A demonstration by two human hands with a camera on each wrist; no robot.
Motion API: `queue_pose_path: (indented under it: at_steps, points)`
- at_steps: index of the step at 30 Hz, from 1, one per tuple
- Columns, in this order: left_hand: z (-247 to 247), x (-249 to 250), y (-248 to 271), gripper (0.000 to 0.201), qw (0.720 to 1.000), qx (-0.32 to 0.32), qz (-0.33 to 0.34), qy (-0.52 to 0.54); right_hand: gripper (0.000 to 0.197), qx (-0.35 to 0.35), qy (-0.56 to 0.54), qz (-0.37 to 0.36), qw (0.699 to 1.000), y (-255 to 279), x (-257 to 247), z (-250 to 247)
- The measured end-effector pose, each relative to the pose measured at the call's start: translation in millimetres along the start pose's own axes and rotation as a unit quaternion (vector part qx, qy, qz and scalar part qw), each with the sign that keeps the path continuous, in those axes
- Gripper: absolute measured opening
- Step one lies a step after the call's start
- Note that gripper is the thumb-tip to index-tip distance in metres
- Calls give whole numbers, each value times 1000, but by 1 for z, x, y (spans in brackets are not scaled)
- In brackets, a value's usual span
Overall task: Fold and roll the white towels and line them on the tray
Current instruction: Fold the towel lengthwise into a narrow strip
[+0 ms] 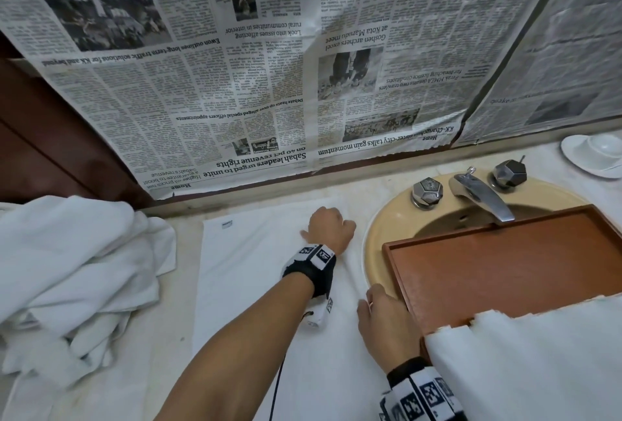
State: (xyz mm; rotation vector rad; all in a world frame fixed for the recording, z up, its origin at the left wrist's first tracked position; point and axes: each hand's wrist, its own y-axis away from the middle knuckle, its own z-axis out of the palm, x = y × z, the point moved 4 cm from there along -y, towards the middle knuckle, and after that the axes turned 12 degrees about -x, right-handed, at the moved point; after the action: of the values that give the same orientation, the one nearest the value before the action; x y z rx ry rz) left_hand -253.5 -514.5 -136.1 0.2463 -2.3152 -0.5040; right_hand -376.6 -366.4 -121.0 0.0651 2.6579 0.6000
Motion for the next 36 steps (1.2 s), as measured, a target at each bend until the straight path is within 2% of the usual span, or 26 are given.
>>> queue_pose_path:
  at_steps: [2,5,10,14,15,16,18,21,23,26,31,36]
  points:
    - [-16,-4,8,21,993,31,58,93,14,24,-24,-32,999,9,-8,-8]
    - [-43,-18,25,11,973,72,89,201,13,45,-39,-83,995,23,-37,-21]
    - [-84,-77,46,19,923,84,62,371,9,24,41,-133,990,41,-108,-27]
    - [-114,-148,70,17,861,114,17,495,13,-49,107,-179,977,49,-179,12]
    - [-119,-170,73,17,863,124,-9,489,16,-70,112,-188,973,47,-194,28]
    - [-121,-191,77,19,877,134,-39,459,18,-92,111,-193,971,43,-205,45]
    - [-123,-223,83,24,921,147,-80,352,19,-136,100,-190,967,35,-216,80]
    - [-129,-238,88,32,954,139,-90,248,21,-163,79,-173,968,28,-213,117]
    - [-133,-244,88,32,963,122,-101,219,21,-163,62,-162,971,27,-208,128]
    - [-136,-253,86,24,972,115,-87,185,7,-160,25,-173,972,22,-201,135]
    - [-137,-257,90,9,975,145,-88,144,7,-142,-51,-207,967,22,-196,134]
    - [-137,-259,86,18,976,136,-99,141,13,-128,-112,-215,962,22,-192,132]
